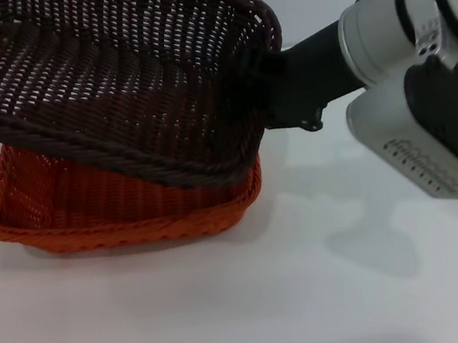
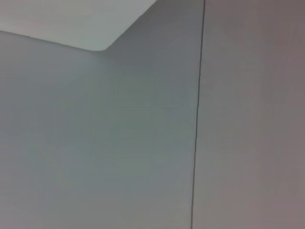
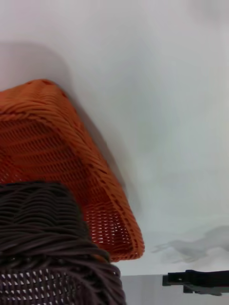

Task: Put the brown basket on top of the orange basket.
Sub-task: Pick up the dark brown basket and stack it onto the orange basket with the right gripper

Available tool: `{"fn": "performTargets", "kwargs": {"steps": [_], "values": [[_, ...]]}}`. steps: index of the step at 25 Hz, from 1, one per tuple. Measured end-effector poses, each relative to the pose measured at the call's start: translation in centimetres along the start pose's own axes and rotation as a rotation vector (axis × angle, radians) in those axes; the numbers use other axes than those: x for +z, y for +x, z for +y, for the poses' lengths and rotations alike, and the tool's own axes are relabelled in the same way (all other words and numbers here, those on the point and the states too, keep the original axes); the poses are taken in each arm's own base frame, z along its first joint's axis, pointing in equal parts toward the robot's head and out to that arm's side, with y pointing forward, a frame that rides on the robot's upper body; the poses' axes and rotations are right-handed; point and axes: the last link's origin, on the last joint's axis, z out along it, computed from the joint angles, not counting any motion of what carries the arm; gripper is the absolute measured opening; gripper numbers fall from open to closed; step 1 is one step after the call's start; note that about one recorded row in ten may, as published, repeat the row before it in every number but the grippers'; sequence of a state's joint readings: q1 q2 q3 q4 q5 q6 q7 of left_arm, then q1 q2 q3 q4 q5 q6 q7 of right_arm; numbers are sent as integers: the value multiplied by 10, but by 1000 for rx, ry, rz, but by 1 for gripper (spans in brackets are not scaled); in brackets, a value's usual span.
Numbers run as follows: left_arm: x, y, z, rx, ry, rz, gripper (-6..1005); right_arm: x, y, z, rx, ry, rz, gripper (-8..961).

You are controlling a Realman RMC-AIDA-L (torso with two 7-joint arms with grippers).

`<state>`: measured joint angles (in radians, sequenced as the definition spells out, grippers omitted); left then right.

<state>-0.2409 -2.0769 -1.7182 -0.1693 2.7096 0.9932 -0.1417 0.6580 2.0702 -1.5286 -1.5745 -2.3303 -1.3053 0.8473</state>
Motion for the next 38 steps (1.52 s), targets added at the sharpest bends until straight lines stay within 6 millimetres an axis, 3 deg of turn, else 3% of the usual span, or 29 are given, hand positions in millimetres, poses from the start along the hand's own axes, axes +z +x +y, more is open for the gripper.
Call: {"fn": "performTargets", "kwargs": {"steps": [12,28,38], "values": [[-2,-2,-1,-18,0,-10,766,-10,18,9,8,-68,-61,125],[2,0,3,-18,-11,-4,765,13,38,10,-20,-74,-62,125],[2,0,2,-19,-7,-2,765,22,36,13,-29,-89,-69,126]]}}
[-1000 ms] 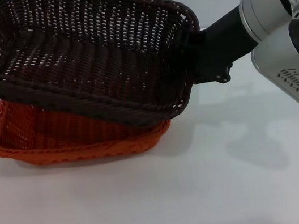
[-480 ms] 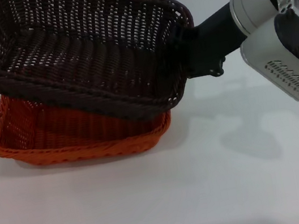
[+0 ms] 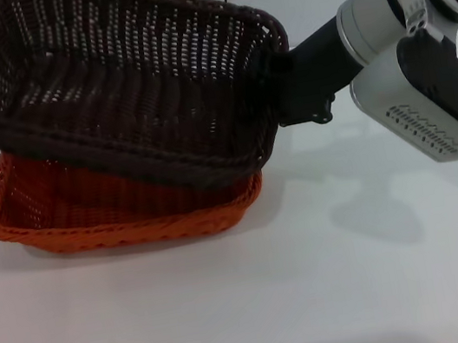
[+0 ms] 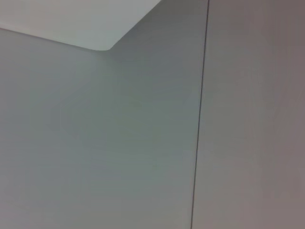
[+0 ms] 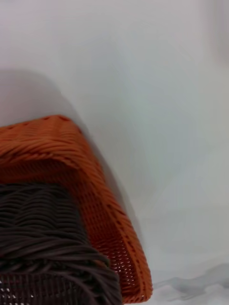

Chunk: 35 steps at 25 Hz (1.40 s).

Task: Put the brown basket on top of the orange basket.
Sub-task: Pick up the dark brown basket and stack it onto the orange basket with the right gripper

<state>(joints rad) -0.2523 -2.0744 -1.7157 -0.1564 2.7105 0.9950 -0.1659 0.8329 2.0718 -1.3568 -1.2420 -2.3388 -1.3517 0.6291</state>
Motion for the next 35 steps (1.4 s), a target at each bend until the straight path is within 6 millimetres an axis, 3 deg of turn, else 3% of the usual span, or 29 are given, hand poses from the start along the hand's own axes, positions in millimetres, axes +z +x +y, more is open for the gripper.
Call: {"fn": "performTargets", "kwargs": {"steps": [22,27,32,35], "values": [[-3,-3,-3,1,4,-11,766,18,-10,15,63,70,64,126],[-2,-3,-1,1,1,-11,766,18,-11,15,81,69,81,223],[-1,-2,0,0,-1,-10,765,12,-12,13,101,55,121,406],[-1,-2,0,0,-3,-9,765,7,-13,14,102,60,135,414]]}}
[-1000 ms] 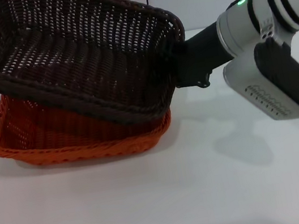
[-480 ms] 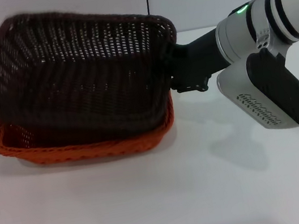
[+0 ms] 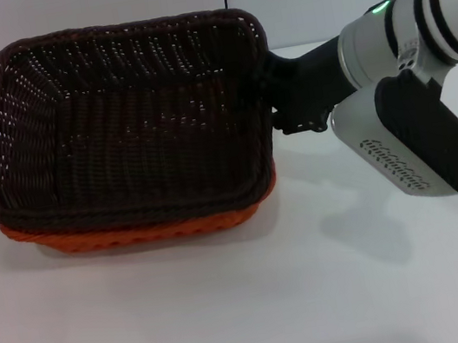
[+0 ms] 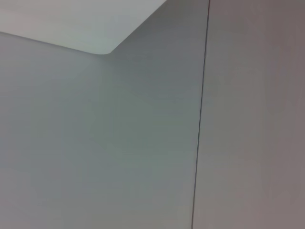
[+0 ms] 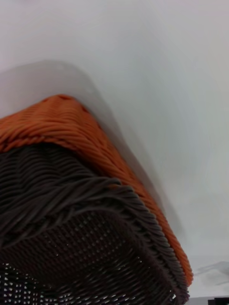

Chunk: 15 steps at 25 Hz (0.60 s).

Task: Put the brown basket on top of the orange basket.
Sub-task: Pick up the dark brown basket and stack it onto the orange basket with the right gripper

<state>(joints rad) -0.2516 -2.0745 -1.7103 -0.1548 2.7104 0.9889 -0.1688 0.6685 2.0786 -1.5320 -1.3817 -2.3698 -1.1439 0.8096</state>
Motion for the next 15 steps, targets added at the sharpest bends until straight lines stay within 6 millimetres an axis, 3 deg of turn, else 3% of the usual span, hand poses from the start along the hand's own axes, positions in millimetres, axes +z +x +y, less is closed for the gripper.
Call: {"fn": "performTargets", "kwargs": {"steps": [15], "values": [[1,0,-1,7,-2,-2,765,-14,-8,9,16,11,51,414]]}}
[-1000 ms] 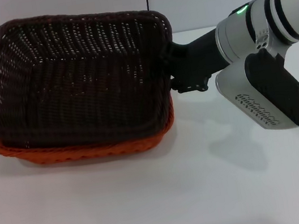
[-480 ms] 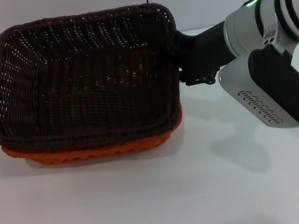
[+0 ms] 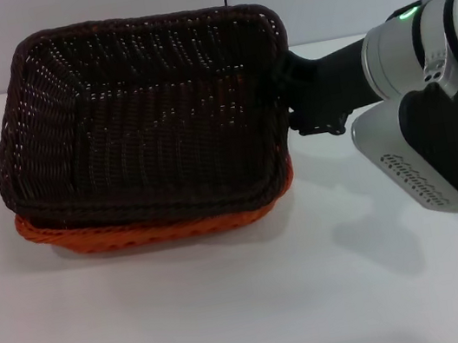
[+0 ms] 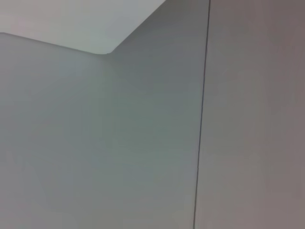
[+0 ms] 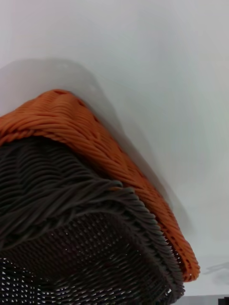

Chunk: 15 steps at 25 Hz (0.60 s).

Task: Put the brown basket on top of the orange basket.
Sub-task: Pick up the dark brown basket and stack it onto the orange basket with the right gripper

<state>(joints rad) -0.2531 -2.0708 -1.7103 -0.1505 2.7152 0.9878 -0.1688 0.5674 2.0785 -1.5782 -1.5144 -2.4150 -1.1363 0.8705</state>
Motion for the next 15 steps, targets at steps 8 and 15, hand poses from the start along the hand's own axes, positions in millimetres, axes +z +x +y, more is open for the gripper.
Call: {"fn": "performTargets", "kwargs": {"steps": [8,15], "values": [[-2,-2,-2,4,5,-9,765,10,-2,3,0,-3,51,428],[-3,-3,-4,6,6,-10,765,9,-8,4,3,3,51,540]]}}
